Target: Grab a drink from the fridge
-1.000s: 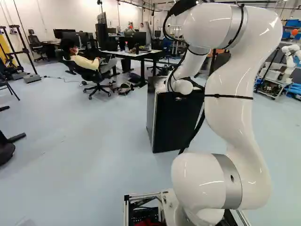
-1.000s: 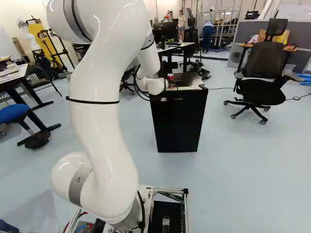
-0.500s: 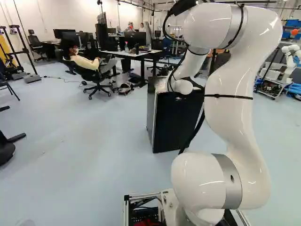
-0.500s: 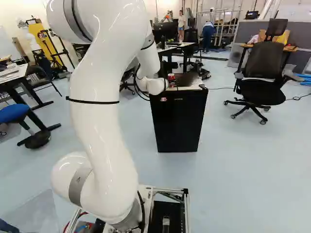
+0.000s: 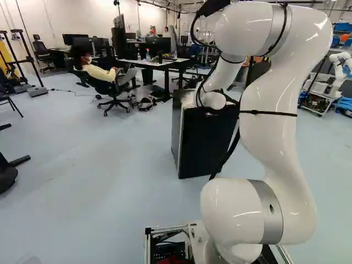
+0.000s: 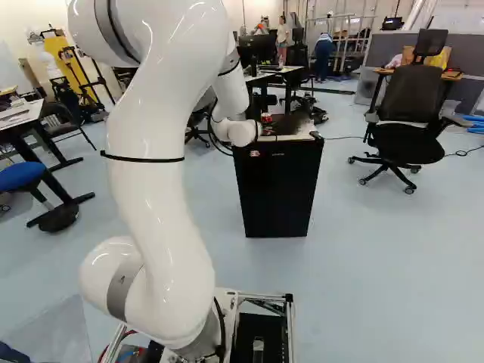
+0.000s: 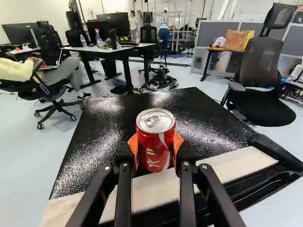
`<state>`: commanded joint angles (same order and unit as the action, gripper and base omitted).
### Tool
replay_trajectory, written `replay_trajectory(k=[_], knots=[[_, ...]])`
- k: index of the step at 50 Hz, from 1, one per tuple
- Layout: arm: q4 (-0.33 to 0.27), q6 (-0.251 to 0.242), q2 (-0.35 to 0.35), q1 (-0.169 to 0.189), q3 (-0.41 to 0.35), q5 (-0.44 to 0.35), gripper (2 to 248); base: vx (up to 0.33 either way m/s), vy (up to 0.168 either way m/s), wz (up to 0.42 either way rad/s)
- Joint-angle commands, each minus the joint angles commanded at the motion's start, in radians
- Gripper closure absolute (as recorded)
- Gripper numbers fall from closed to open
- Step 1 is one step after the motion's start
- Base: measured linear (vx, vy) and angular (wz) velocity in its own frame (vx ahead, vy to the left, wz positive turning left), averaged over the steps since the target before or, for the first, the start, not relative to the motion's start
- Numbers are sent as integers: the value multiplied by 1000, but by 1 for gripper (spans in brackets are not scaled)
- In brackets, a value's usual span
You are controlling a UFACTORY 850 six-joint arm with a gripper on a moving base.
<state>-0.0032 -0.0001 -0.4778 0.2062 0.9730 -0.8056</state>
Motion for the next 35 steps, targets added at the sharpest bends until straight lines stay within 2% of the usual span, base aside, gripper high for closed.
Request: replay_trajectory(k=[21, 35], knots=[[0, 0, 41, 0, -2, 0, 157, 0, 0, 0], [0, 0, 43, 0, -4, 0, 157, 0, 0, 0]])
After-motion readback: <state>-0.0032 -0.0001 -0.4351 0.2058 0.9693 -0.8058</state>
